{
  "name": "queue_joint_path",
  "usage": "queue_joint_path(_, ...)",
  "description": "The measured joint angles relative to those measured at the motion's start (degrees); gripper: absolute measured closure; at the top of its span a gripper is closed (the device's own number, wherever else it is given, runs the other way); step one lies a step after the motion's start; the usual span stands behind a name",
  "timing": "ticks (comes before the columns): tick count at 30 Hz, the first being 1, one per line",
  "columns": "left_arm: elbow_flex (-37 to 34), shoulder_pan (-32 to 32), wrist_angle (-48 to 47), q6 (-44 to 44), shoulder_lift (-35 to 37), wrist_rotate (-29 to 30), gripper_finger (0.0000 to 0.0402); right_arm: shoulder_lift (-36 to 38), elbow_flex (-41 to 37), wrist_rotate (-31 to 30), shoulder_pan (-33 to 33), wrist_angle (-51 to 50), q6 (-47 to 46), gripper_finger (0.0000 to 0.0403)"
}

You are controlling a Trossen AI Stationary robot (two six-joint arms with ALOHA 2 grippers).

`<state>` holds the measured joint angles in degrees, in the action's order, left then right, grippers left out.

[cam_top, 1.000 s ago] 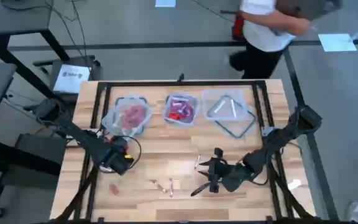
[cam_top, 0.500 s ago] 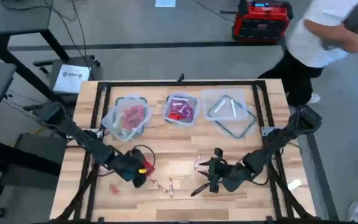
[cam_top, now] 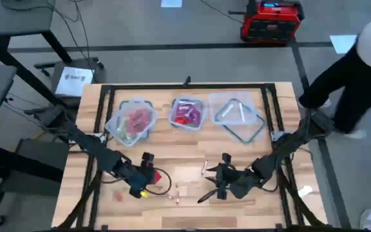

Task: Sort candy

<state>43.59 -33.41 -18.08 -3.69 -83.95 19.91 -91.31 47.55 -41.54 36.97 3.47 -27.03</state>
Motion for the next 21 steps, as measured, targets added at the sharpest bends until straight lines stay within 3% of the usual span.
queue_joint_path(6, 0.1, 0.8, 1.4, 0.5, -8.3, -1.0, 0.0229, 0.0, 0.0, 0.0, 0.0, 0.0, 0.0, 0.0271)
queue_joint_path(11, 0.5, 1.0, 3.6, -7.6, -13.8, -5.1, 0.0241, 0.0, 0.0, 0.0, 0.0, 0.0, 0.0, 0.0271)
queue_joint_path(14, 0.6, 1.4, 4.5, -14.9, -15.1, -6.7, 0.0285, 0.0, 0.0, 0.0, 0.0, -0.1, 0.0, 0.0271)
queue_joint_path(18, 1.1, 2.8, 3.1, -24.2, -14.6, -8.2, 0.0376, 0.0, 0.0, 0.0, 0.0, 0.0, 0.0, 0.0271)
queue_joint_path(21, 3.1, 4.0, -2.9, -27.3, -12.3, -7.7, 0.0384, 0.0, 0.0, 0.0, 0.0, 0.0, 0.0, 0.0271)
